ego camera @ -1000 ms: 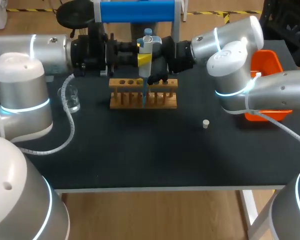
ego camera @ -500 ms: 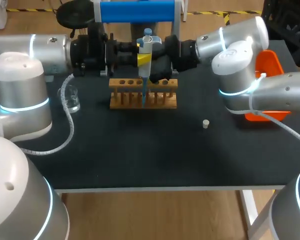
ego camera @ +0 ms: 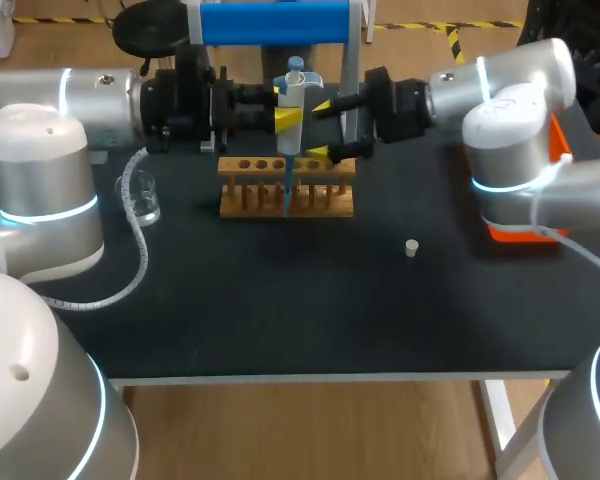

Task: Invert the test tube, pick up the pipette, mount the tip to pipette, aspirate from beaker and dispense into the tube, eject the tip, return the pipette, and cap with the stopper.

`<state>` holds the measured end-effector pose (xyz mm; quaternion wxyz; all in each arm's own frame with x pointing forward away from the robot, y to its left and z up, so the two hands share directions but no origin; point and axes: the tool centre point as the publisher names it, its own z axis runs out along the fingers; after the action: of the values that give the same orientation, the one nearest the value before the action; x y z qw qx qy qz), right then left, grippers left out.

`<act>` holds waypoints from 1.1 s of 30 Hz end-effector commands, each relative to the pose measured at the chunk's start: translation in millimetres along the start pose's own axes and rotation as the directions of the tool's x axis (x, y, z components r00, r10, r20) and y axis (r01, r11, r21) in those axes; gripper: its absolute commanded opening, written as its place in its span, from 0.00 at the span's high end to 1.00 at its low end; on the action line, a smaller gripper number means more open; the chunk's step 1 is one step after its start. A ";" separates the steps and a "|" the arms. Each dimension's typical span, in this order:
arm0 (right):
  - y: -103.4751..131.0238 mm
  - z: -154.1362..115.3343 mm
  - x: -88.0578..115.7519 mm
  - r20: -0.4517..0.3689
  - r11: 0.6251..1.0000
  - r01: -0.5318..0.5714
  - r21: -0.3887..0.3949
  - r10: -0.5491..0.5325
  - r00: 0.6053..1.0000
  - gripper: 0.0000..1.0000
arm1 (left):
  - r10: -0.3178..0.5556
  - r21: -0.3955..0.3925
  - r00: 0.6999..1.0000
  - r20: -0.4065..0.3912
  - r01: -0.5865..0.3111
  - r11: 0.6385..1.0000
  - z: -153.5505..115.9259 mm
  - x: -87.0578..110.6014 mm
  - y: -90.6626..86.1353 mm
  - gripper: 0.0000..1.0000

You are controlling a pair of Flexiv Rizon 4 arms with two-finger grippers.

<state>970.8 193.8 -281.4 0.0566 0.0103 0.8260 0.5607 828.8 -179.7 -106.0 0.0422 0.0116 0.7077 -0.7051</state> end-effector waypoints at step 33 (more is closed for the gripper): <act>114.7 -83.9 90.9 -0.082 0.931 0.025 -0.363 -0.059 0.995 0.00 | 0.001 0.001 1.000 0.003 -0.001 1.000 1.1 0.2 0.0 1.00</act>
<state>871.7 165.8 -155.9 0.0278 -0.0464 0.7103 0.7018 828.7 -179.7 -106.0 0.0422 0.0117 0.7078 -0.7050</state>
